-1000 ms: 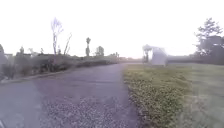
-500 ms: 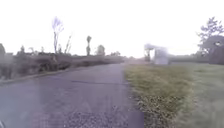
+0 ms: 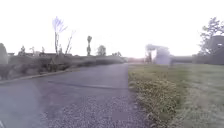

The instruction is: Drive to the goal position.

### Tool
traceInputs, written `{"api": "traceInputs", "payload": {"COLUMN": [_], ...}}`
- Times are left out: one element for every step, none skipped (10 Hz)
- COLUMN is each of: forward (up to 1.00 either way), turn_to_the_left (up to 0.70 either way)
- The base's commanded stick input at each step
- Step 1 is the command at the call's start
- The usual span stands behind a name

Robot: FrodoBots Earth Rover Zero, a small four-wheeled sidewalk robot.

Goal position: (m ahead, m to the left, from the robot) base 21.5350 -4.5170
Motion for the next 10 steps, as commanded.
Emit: {"api": "traceInputs", "payload": {"forward": [0.7,0.7,0.7,0.7,0.7,0.7,0.7,0.7,0.7,0.7], "turn_to_the_left": [0.0,0.0,0.0,0.0,0.0,-0.14,-0.14,-0.14,-0.14,-0.14]}}
